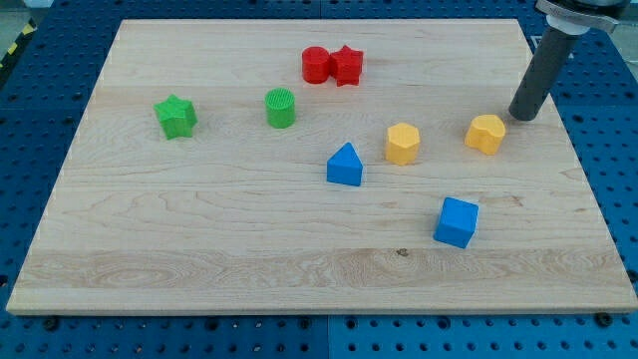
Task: Slide the heart into the hexagon
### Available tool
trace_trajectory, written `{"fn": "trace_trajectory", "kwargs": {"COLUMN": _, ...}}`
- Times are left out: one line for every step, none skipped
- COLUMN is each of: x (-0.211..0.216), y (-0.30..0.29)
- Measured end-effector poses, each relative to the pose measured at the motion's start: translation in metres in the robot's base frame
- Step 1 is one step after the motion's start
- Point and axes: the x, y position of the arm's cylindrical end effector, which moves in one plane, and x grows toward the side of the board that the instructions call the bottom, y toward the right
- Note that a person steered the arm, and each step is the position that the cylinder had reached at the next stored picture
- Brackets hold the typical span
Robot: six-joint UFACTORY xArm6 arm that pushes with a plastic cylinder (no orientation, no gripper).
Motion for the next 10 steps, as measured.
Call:
{"fn": "trace_trajectory", "kwargs": {"x": 0.024, "y": 0.0}}
{"fn": "trace_trajectory", "kwargs": {"x": 0.025, "y": 0.0}}
{"fn": "trace_trajectory", "kwargs": {"x": 0.029, "y": -0.001}}
{"fn": "trace_trajectory", "kwargs": {"x": 0.031, "y": -0.021}}
{"fn": "trace_trajectory", "kwargs": {"x": 0.031, "y": -0.043}}
{"fn": "trace_trajectory", "kwargs": {"x": 0.031, "y": -0.044}}
{"fn": "trace_trajectory", "kwargs": {"x": 0.031, "y": -0.044}}
{"fn": "trace_trajectory", "kwargs": {"x": 0.031, "y": -0.072}}
{"fn": "trace_trajectory", "kwargs": {"x": 0.031, "y": -0.087}}
{"fn": "trace_trajectory", "kwargs": {"x": 0.025, "y": -0.113}}
